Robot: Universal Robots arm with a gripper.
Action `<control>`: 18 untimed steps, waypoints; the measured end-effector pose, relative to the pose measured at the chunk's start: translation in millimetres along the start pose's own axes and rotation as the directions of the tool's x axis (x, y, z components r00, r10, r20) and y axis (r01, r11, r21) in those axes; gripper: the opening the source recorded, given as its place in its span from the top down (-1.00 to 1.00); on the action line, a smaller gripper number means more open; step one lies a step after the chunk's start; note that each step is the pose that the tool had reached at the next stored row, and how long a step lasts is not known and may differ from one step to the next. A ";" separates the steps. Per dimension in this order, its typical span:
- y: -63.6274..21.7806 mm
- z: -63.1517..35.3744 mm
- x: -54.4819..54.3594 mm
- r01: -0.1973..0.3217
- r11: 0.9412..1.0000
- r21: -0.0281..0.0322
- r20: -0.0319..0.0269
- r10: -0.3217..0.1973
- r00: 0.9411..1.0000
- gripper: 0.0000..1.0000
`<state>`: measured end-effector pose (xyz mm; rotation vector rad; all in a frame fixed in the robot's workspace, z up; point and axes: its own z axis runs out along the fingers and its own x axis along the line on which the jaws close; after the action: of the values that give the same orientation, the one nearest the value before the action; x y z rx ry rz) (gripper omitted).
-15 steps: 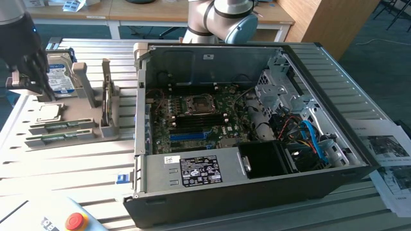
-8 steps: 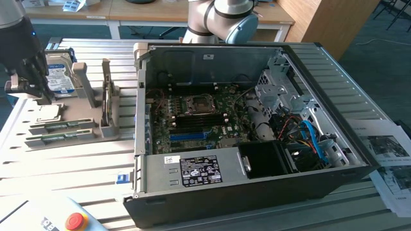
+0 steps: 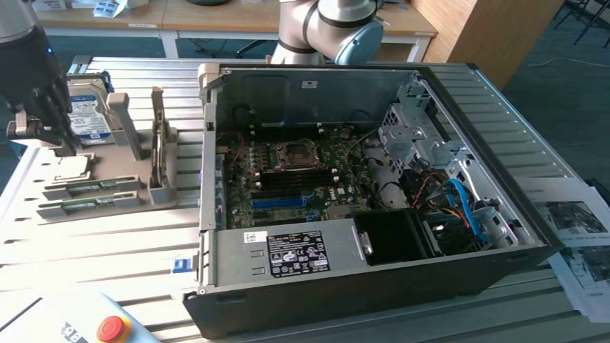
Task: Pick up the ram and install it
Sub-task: 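Pick up the ram and move it above insertion slot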
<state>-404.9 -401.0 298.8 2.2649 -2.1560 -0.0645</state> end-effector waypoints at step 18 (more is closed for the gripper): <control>-0.2 13.7 7.1 0.000 1.000 0.000 0.000 0.000 1.000 0.53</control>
<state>-404.9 -407.9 284.9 2.2646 -2.1558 -0.0650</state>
